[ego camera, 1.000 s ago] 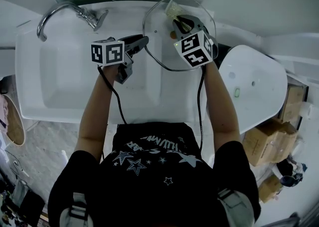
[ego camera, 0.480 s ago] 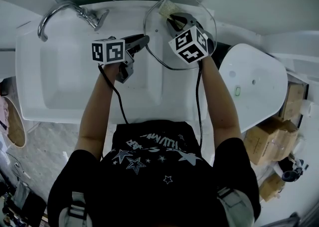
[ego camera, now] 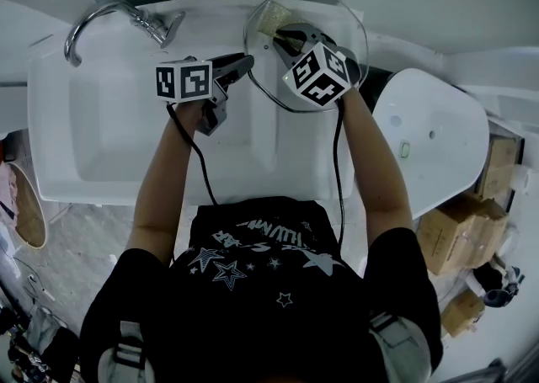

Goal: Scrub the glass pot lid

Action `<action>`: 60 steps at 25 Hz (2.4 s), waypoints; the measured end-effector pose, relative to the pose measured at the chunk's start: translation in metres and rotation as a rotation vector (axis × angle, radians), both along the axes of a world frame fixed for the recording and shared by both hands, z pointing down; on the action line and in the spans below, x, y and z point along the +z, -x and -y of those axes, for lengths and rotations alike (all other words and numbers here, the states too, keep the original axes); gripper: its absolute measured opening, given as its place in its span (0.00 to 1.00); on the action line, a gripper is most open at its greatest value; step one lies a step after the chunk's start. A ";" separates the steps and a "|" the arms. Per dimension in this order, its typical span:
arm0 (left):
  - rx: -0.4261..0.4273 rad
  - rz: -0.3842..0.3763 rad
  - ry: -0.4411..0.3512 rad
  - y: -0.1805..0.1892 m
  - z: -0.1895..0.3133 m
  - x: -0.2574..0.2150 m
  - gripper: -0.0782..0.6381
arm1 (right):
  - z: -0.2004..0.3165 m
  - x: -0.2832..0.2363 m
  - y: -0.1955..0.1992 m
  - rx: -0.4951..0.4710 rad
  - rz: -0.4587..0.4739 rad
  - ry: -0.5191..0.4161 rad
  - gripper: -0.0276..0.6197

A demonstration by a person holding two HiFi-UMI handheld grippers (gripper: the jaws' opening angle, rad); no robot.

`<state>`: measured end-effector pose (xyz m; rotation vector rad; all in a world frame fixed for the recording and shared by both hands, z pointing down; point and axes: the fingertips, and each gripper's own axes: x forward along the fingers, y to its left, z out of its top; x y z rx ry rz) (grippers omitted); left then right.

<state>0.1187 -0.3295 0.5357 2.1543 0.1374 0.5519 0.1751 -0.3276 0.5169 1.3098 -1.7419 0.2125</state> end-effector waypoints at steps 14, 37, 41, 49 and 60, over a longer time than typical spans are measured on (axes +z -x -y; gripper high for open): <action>-0.024 0.010 0.004 0.000 -0.001 -0.001 0.25 | -0.024 0.020 0.035 -0.108 -0.024 0.039 0.14; -0.100 0.015 0.073 -0.001 0.003 -0.002 0.23 | -0.071 0.024 0.059 -0.195 -0.038 0.068 0.14; -0.112 0.016 0.076 -0.002 0.004 -0.001 0.22 | -0.084 0.025 0.060 -0.193 -0.035 0.077 0.14; -0.120 0.025 0.063 -0.002 0.005 -0.003 0.22 | -0.120 0.027 0.059 -0.170 -0.032 0.112 0.14; -0.162 0.033 0.079 -0.003 0.005 -0.003 0.21 | -0.154 0.025 0.048 -0.173 -0.046 0.147 0.14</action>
